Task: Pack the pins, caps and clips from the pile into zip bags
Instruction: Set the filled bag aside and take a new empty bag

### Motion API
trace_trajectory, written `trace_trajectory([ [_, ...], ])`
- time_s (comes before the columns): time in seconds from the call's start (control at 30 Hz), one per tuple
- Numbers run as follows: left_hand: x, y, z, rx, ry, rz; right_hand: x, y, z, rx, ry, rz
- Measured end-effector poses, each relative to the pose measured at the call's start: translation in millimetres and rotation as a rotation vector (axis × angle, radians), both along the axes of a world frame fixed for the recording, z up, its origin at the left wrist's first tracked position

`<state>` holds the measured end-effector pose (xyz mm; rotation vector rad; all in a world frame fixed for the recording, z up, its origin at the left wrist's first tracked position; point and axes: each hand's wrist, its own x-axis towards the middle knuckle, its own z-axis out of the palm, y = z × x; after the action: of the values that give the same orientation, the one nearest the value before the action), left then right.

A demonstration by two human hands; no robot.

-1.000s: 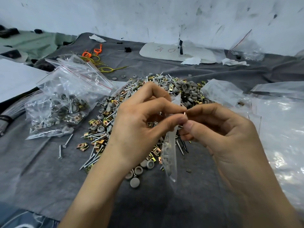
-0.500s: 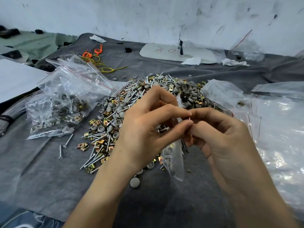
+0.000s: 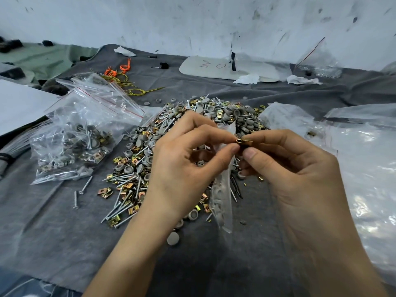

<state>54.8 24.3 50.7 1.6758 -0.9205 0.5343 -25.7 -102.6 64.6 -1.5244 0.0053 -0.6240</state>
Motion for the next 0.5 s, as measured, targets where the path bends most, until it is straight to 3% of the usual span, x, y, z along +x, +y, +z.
trace_trajectory([
  [0.2, -0.9, 0.4, 0.3, 0.027, -0.030, -0.011, 2.2, -0.5, -3.1, 0.009, -0.014, 0.026],
  [0.37, -0.2, 1.0, -0.3, 0.033, -0.083, -0.019, 4.0, -4.3, -5.6, -0.105, -0.054, 0.008],
  [0.5, 0.9, 3.2, 0.6, 0.052, -0.194, 0.009, 4.2, -7.3, -5.3, 0.122, -0.010, 0.213],
])
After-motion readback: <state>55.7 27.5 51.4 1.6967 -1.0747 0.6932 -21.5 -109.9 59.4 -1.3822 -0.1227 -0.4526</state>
